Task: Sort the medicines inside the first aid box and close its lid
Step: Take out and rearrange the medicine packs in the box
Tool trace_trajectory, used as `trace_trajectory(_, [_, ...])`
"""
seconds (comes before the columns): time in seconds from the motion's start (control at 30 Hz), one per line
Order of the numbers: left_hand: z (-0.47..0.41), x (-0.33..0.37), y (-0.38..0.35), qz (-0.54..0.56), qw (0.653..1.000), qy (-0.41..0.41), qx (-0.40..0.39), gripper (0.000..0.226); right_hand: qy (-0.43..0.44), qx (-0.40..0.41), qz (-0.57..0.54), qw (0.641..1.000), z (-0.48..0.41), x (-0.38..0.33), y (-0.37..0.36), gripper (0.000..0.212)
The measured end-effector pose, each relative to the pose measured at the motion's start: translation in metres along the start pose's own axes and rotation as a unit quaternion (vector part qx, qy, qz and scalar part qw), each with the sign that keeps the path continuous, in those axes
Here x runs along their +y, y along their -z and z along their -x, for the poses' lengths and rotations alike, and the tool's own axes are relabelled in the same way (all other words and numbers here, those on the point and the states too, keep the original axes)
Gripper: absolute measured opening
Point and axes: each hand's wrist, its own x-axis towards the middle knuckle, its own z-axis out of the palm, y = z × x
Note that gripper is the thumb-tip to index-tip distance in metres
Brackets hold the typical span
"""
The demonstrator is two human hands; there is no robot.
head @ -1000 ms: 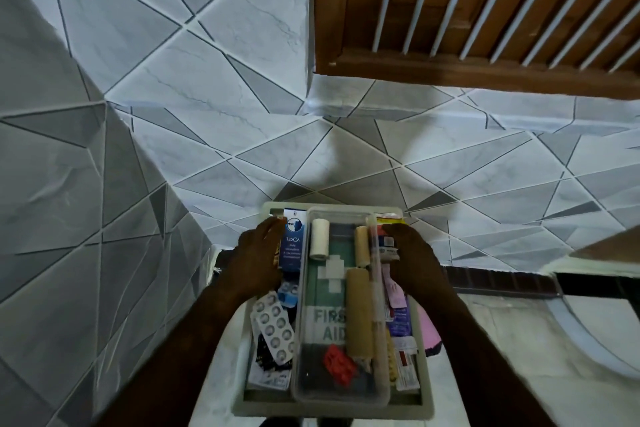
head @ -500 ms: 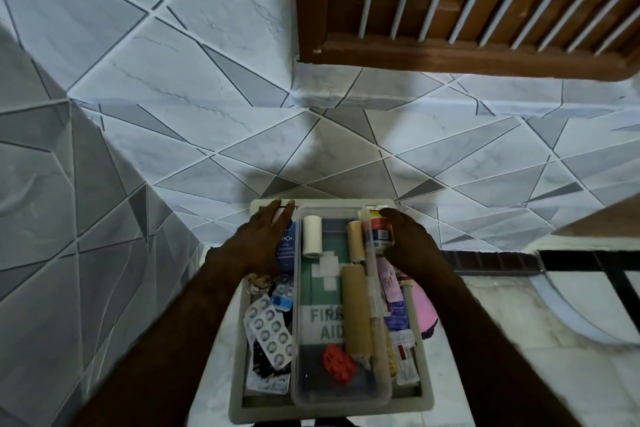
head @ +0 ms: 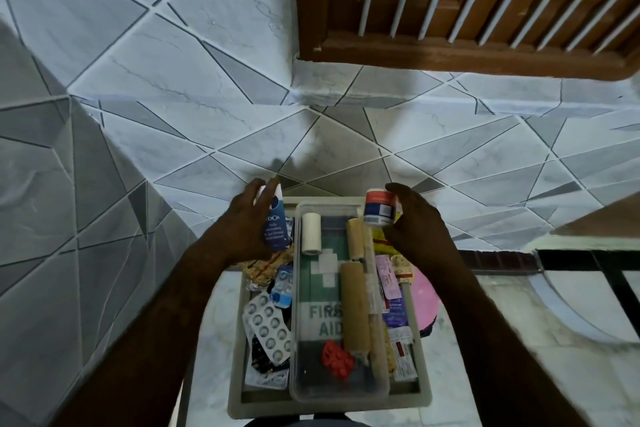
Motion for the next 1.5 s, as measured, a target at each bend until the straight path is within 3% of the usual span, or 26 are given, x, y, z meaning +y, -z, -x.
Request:
trace_trajectory(0.2, [0.024, 0.023, 0.027, 0.037, 0.999, -0.007, 0.030, 0.128, 0.055, -0.043, -0.011, 0.997, 0.000, -0.024, -0.013, 0.061])
trace_trajectory(0.37, [0.044, 0.052, 0.018, 0.021, 0.998, -0.049, -0.026, 0.126, 0.062, -0.089, 0.011, 0.994, -0.003, -0.027, -0.027, 0.051])
trace_trajectory(0.57, [0.055, 0.069, -0.026, -0.041, 0.990, -0.082, -0.106, 0.124, 0.052, -0.117, 0.027, 0.991, -0.012, -0.021, -0.042, 0.051])
trace_trajectory(0.9, [0.048, 0.062, -0.066, -0.183, 0.973, -0.108, -0.089, 0.104, 0.082, -0.145, 0.057, 0.984, -0.025, -0.018, -0.063, 0.058])
trace_trajectory(1.27, [0.055, 0.057, -0.082, -0.194, 0.972, -0.089, -0.097, 0.104, 0.111, -0.130, 0.099, 0.980, -0.022, -0.005, -0.079, 0.057])
trace_trajectory(1.5, [0.055, 0.056, -0.079, -0.213, 0.969, -0.089, -0.085, 0.104, 0.135, -0.104, 0.133, 0.976, -0.015, -0.007, -0.079, 0.042])
